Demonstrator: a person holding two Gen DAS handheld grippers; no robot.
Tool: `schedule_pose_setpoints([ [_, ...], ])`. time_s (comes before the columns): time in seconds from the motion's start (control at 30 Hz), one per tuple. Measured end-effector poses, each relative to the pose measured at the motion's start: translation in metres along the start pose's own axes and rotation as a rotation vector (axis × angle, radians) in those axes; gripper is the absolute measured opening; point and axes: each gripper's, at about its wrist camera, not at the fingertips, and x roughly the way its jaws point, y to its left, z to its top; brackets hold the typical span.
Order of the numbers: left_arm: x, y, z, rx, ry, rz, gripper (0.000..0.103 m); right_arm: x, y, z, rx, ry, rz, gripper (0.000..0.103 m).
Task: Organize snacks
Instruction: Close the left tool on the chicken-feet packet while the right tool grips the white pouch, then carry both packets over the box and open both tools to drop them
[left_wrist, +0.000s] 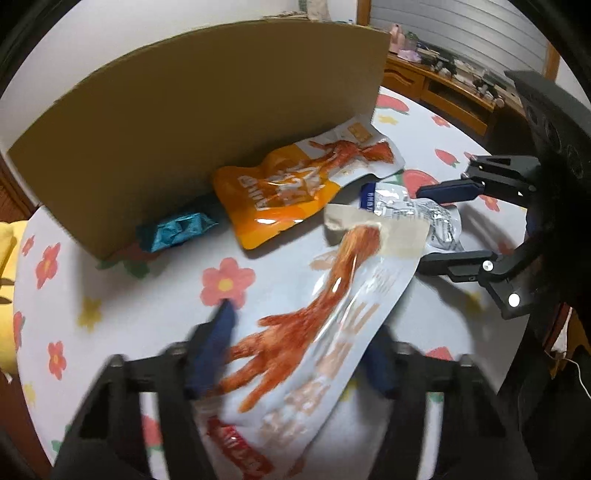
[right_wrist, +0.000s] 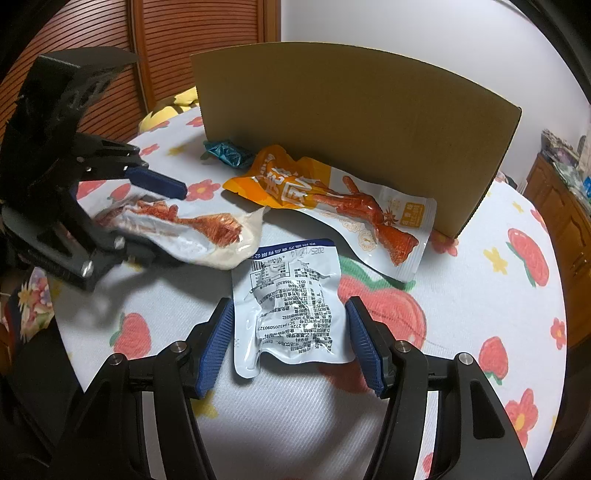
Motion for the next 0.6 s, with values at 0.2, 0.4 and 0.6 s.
schedule_pose_setpoints([
  [0.2, -0.012, 0.0, -0.006, -0.023, -0.024, 0.006, 0.024, -0.001, 0.001, 0.001, 0.004, 0.007, -0.005, 0.062],
  [0.4, -0.025, -0.01, -0.008, -0.028, -0.063, -0.019, 0.022, -0.002, 0.004, 0.003, -0.004, 0.02, -0.003, 0.059],
  [0.6, -0.039, -0.017, -0.008, -0.015, -0.097, -0.003, 0.022, -0.005, 0.007, 0.003, -0.013, 0.009, -0.009, 0.058],
])
